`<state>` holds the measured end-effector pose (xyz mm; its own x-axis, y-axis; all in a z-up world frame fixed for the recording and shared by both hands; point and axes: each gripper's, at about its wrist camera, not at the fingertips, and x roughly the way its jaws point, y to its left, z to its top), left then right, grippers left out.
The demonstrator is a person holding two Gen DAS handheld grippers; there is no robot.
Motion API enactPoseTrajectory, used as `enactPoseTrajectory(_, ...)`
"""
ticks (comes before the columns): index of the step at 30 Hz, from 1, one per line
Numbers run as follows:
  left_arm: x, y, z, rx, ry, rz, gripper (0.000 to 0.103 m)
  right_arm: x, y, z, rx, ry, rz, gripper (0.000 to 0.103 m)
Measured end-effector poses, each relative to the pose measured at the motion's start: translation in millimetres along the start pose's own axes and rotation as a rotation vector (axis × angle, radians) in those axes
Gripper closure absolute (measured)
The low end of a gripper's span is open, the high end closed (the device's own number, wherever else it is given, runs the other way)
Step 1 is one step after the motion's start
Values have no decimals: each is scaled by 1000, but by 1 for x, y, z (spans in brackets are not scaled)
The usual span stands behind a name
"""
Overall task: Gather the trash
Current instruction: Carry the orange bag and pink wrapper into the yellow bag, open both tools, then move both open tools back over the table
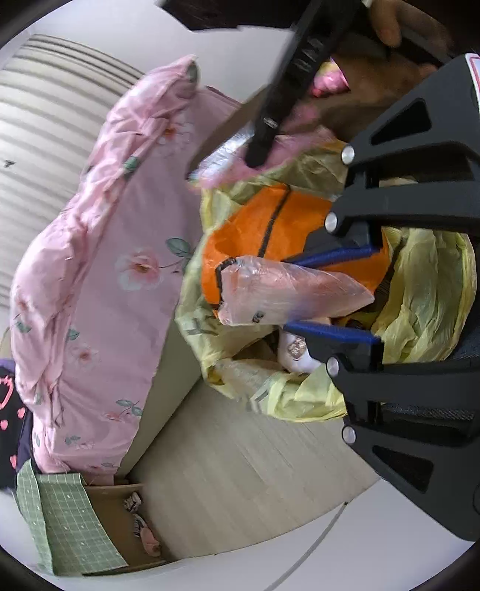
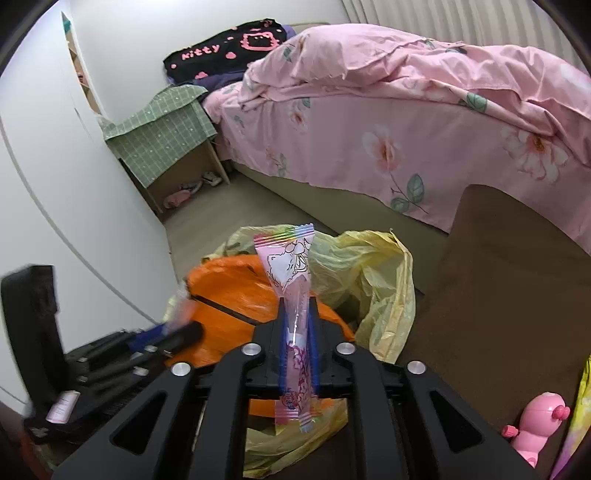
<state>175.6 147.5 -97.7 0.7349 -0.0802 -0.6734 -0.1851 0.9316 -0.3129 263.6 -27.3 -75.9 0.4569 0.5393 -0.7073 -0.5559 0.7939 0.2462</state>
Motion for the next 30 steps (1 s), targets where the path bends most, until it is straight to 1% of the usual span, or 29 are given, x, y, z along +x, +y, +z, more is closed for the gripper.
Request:
enactPoseTrajectory(1,-7,2,2,-15,-29,-11,62,-3,-2,-3,8,-7,7,63)
enactPoseTrajectory(3,-16,2,4,-24,-64,-17,51,-9,-5,-6,27,-17,15,62)
enactPoseTrajectory(5,-27,1,7,-23,-103,-10,45,-17,-8,-8,37,-27,7,62)
enactPoseTrajectory(7,-38,-1,9,-18,-139,0,43,-35,-8,-15,34,-57,-26,62)
enactPoseTrajectory(9,-45,-2,10,-18,-150,-9,42,-52,-6,-22,18,-84,-45,62)
enactPoseTrajectory(10,-49,-4,10,-20,-149,-22,42,-68,-4,-29,4,-111,-61,62)
enactPoseTrajectory(12,-53,-10,9,-18,-138,-58,41,-87,-5,-38,-9,-136,-85,62)
enactPoseTrajectory(15,-59,-27,4,24,-121,-110,41,-125,-10,-60,-8,-182,-146,62)
enactPoseTrajectory(18,-62,-56,-4,96,-108,-161,41,-169,-26,-91,7,-218,-251,62)
enactPoseTrajectory(20,-62,-74,-11,140,-92,-197,41,-193,-35,-110,19,-236,-321,60)
enactPoseTrajectory(21,-63,-83,-15,162,-86,-214,41,-202,-41,-119,27,-241,-349,57)
enactPoseTrajectory(23,-63,-104,-26,220,-67,-261,41,-227,-56,-142,63,-253,-412,56)
enactPoseTrajectory(26,-60,-135,-43,295,-23,-325,41,-257,-77,-175,136,-267,-472,56)
enactPoseTrajectory(30,-61,-172,-64,402,14,-384,41,-278,-94,-209,195,-272,-521,56)
